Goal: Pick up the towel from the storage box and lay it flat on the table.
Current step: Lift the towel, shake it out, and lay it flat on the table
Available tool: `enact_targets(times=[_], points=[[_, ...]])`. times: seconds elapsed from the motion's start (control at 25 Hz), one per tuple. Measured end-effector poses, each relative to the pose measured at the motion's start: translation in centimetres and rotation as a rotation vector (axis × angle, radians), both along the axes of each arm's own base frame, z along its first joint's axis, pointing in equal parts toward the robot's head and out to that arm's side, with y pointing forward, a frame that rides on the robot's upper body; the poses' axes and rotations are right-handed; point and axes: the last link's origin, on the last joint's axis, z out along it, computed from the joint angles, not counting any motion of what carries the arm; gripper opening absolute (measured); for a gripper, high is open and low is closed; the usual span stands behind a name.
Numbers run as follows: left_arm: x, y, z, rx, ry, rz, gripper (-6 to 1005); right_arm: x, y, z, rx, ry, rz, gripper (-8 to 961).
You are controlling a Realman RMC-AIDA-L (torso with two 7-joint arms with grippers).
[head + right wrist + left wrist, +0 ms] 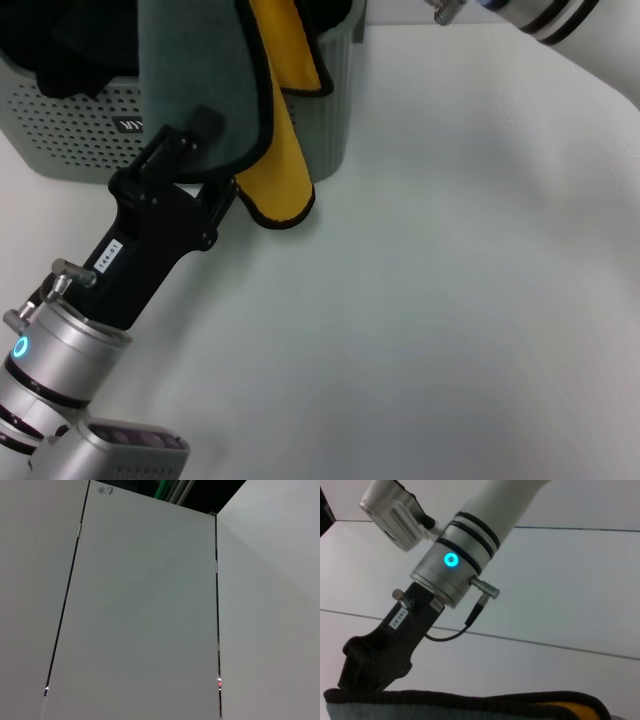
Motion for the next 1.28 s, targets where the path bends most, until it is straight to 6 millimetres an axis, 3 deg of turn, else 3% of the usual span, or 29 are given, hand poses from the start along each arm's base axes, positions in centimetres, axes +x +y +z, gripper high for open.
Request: enact_targets(times=[0.2,0.44,0.64,0.8,1.0,1.12,1.28], points=[[0.4,-0.2,-0.3,-0.021,-0.015,-0.016,500,0.0,0.0,-0.1,0.002,-0.004,0.001,11],[0.8,-0.4,-0.6,-0.083,-0.055,-0.028,299,0.1,0.1,-0.2,0.001,-0.009,-0.006,11],[1.0,-0.4,-0.8,-0.125,-0.083,-0.038,68,0.3,0.2,-0.2,-0.002,-0.012,-0.016,11],[1.4,-0.5,-0.6,-0.204,-0.198,-0.037,60,0.6,0.2,-0.3,-0.004,-0.016,-0.022,11],[1.7,-1.2,1.8,-0.436,-0.566,-0.094,49,2.8,-0.7,-0.9,-0.026,-0.058,-0.036,11],[0.5,-1.2,4.1,-0.686,-0.792,-0.104,42,5.2,-2.1,-0.6,-0.055,-0.091,-0.045,11],[-0.9,-0.7,7.3,-1.019,-0.964,-0.060,32,8.0,-4.3,0.5,-0.049,-0.152,-0.010,11]])
